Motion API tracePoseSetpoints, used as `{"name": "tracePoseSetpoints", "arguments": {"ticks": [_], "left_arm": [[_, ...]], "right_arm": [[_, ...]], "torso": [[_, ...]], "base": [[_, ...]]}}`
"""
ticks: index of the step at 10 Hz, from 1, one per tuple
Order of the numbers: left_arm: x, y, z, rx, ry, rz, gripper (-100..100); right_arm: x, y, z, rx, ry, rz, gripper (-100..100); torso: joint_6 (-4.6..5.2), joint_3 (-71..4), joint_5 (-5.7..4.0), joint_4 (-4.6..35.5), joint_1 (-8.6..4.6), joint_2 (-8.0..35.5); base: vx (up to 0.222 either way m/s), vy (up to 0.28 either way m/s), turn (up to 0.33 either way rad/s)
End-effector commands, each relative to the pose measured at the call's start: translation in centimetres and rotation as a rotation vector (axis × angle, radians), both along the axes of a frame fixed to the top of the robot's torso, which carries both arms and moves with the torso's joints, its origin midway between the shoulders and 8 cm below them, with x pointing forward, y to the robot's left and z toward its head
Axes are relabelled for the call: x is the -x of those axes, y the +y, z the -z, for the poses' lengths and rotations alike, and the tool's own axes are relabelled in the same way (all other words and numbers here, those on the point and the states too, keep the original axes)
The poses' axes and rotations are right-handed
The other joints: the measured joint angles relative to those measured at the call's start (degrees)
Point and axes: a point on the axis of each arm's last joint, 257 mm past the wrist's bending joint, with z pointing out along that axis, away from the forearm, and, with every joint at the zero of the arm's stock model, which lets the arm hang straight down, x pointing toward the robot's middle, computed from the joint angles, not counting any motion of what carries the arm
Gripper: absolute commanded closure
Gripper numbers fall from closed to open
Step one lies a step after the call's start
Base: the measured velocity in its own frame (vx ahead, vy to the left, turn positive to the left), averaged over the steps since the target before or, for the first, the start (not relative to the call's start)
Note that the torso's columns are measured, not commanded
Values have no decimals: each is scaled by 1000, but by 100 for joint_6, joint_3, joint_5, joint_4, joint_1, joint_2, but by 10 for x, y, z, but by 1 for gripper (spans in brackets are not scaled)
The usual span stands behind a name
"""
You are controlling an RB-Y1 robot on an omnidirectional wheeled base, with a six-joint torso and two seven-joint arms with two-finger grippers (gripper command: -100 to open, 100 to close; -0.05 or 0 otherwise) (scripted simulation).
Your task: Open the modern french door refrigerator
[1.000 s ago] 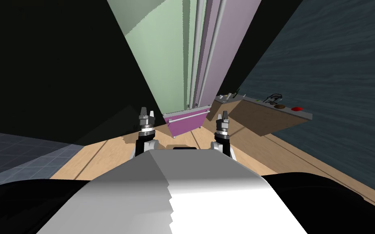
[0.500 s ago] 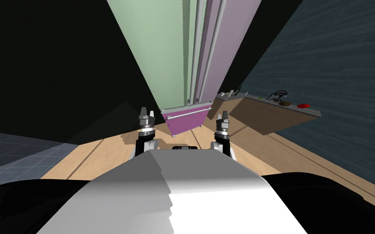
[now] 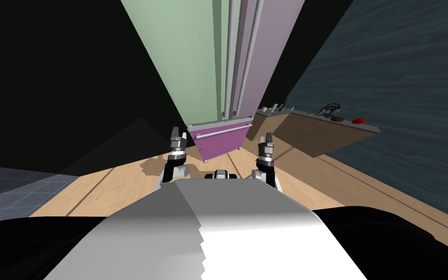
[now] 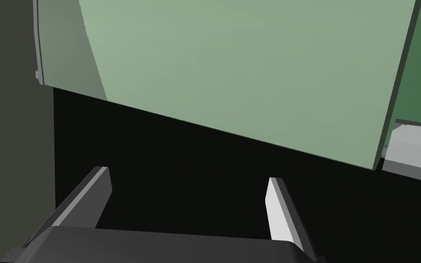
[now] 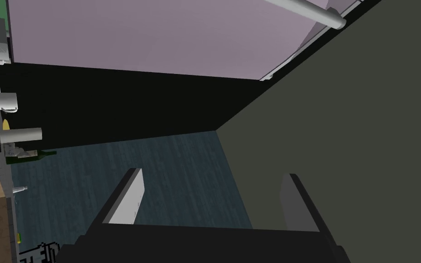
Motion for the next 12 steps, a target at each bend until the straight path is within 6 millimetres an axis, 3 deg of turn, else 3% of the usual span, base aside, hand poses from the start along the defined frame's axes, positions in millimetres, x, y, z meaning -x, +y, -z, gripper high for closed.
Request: {"name": "tracePoseSetpoints", "arguments": {"ticks": [1,8,12], "left_arm": [[-21,-1,14,-72,46,-1,-100],[-88,10,39,-271,156,-50,-100],[-123,24,42,-376,203,-97,-100]], "right_arm": [[0,0,0,0,0,0,0],[0,0,0,0,0,0,0],[0,0,0,0,0,0,0]], "torso": [[0,-5,0,5,1,4],[1,-16,3,2,8,-9],[1,-13,1,3,2,-6]], "base": [[-78,-49,-103],[-85,-51,-131],[-77,-62,-129]]}}
